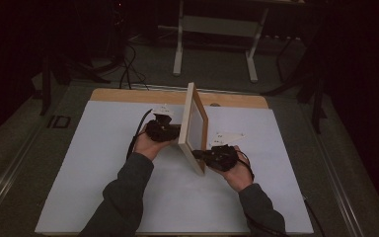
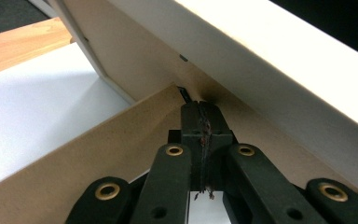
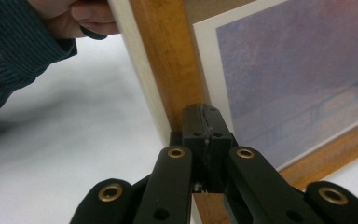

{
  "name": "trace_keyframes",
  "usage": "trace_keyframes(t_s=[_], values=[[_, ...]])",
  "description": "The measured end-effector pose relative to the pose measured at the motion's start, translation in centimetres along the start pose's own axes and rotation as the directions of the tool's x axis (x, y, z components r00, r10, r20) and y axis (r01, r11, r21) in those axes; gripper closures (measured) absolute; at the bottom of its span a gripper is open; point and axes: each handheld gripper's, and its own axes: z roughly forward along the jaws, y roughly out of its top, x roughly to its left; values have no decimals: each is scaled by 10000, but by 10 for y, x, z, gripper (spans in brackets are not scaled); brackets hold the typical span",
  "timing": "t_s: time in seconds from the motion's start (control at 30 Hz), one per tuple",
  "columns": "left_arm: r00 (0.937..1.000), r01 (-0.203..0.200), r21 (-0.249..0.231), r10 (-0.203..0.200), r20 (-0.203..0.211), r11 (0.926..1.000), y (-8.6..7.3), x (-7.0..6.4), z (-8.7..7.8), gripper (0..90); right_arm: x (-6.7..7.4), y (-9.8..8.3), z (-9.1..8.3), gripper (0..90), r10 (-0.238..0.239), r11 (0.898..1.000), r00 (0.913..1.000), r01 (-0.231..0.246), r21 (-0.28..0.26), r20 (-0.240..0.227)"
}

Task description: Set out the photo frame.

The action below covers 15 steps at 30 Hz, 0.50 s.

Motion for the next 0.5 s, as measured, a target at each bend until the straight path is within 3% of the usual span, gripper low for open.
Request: trace_keyframes(t_s=[0.17, 0.5], values=[[10000, 57, -29, -58, -12, 10000, 0, 2, -1, 898, 3, 3, 3, 900, -99, 9999, 10000, 99, 51, 11], [9967, -35, 144, 46, -815, 9999, 1, -4, -3, 778, 2, 1, 3, 898, -191, 9998, 9998, 191, 26, 67]])
